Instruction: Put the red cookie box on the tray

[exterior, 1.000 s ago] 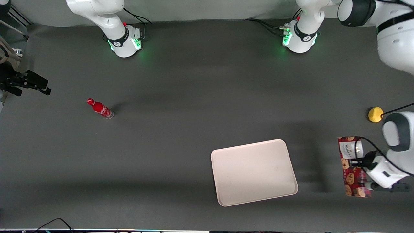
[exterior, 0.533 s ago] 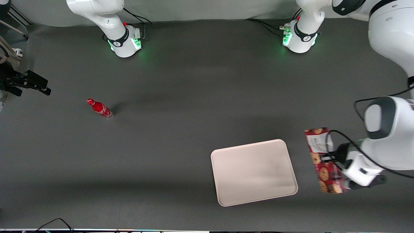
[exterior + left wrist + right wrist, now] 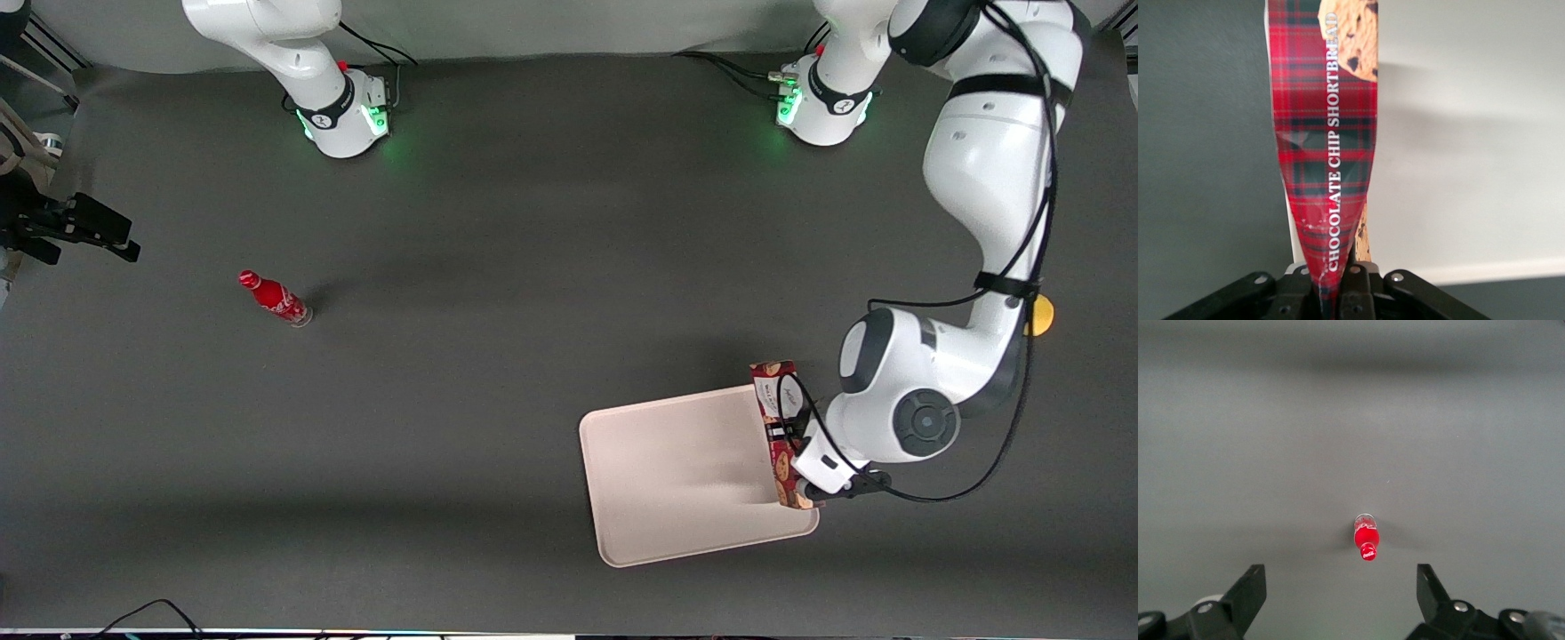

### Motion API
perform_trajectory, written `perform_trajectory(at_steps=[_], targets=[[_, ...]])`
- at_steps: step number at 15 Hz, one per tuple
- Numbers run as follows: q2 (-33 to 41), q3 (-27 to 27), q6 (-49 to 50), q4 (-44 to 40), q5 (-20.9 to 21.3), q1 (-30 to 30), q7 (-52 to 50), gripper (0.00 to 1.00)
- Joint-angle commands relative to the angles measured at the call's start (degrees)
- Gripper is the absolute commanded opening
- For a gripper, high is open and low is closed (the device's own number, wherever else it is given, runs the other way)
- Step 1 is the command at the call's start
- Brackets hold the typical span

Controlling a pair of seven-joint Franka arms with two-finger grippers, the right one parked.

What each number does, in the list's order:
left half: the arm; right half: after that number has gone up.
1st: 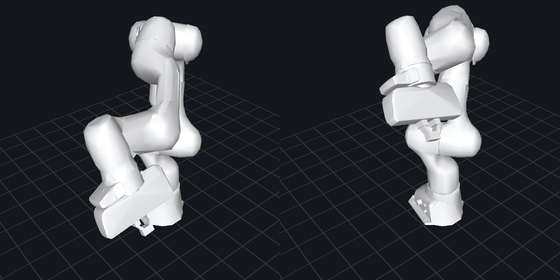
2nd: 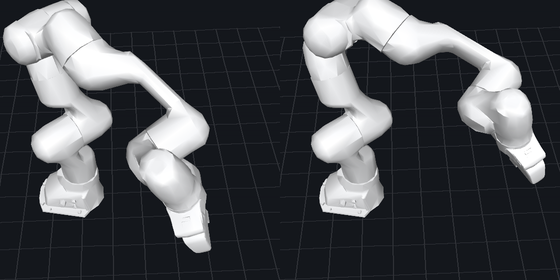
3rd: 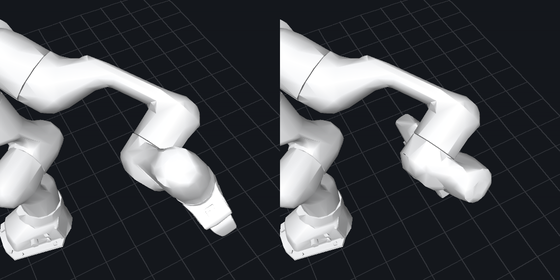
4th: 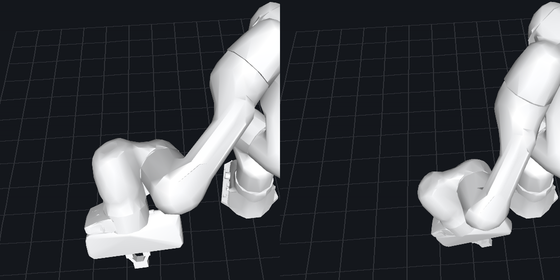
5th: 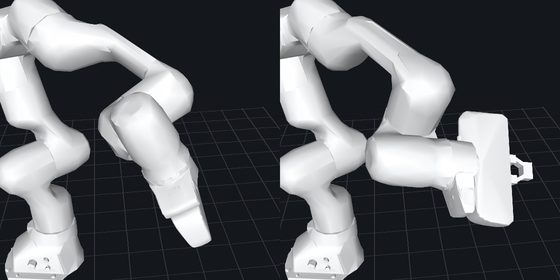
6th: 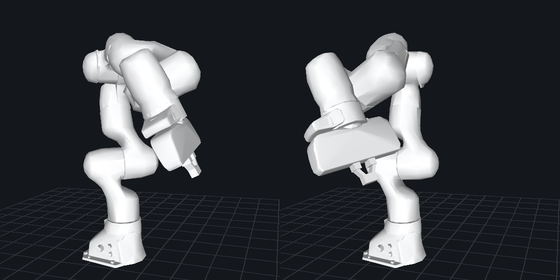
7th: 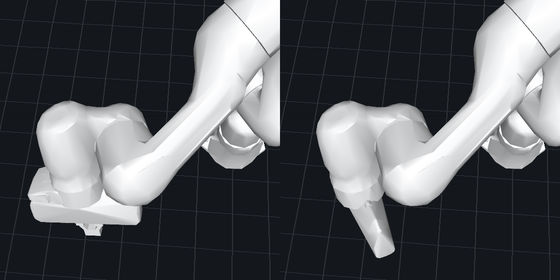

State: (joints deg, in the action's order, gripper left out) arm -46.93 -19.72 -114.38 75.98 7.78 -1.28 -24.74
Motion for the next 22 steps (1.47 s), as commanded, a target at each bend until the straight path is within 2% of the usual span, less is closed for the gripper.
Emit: perform_trajectory(at_steps=[1,2,3,7,11,14,16,17,19,22], targets=[[-1.0,-0.4,-2.3,0.3,2.0,-0.5,-1.0,0.00],[-1.1,-0.4,-3.0,0.3,2.1,-0.5,-0.7,0.29],[-1.2,-0.4,-3.8,0.3,2.5,-0.5,-0.8,0.99],[0.7,-0.4,-0.6,-1.9,2.2,-1.3,-0.4,1.00],[5.3,-0.1,17.4,-10.3,2.2,-2.2,1.3,1.00],[11.7,0.2,29.3,-12.2,1.9,-3.9,9.5,1.00],[17.5,3.5,36.4,-11.7,1.4,-4.3,18.4,1.00],[20.1,5.5,39.5,-11.1,-0.8,-4.3,21.5,1.00],[27.2,10.4,40.8,-4.2,-4.1,-4.3,26.6,1.00],[40.4,13.8,33.3,13.9,-4.9,-4.3,29.5,1.00]])
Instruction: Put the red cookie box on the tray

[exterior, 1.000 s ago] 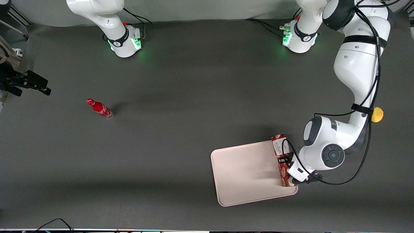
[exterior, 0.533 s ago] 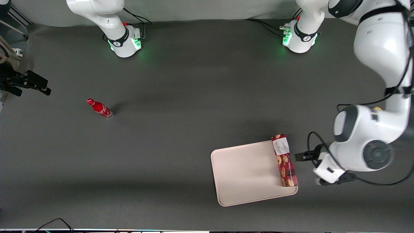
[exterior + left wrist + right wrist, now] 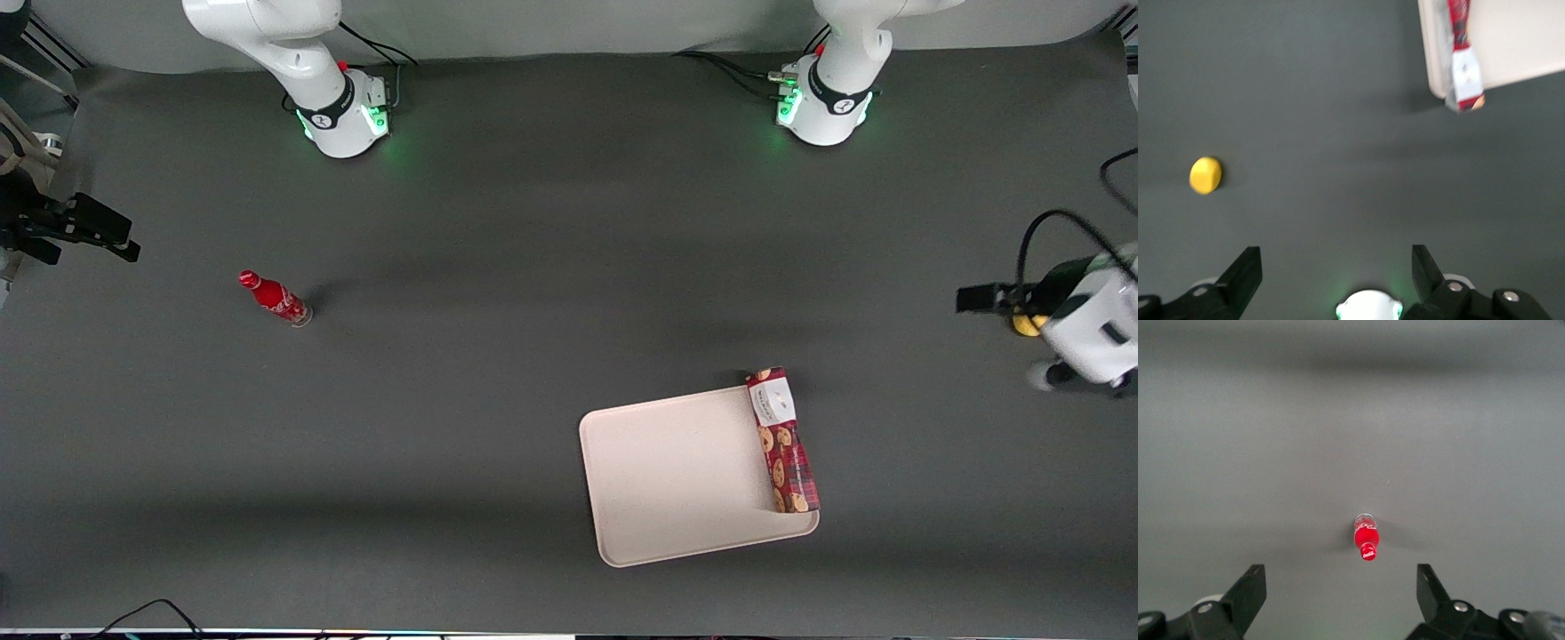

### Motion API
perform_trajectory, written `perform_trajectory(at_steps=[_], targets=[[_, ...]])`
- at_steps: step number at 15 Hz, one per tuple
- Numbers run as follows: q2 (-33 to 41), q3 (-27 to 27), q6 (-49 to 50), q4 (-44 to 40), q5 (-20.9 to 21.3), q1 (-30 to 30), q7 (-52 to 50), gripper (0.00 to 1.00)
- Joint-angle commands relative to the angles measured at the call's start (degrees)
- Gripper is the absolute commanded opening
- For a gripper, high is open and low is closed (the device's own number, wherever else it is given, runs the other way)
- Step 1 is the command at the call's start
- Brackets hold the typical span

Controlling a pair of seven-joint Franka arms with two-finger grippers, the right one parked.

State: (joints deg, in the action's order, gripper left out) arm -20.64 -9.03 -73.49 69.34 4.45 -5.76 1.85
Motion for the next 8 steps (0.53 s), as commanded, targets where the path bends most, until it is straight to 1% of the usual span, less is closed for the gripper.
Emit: perform_trajectory(at_steps=[1,2,3,4,8], targets=[[18.7,4.1,-11.3,26.9,-2.9,0.1,3.0,1.00],[22.5,5.0,-14.3,32.2,-4.6,0.1,3.0,1.00],[24.3,5.2,-15.1,34.3,-4.6,0.3,3.0,1.00],[24.2,4.9,-14.2,33.7,-4.1,0.6,3.0,1.00],[22.1,4.9,-11.5,26.7,-3.9,0.7,4.5,1.00]])
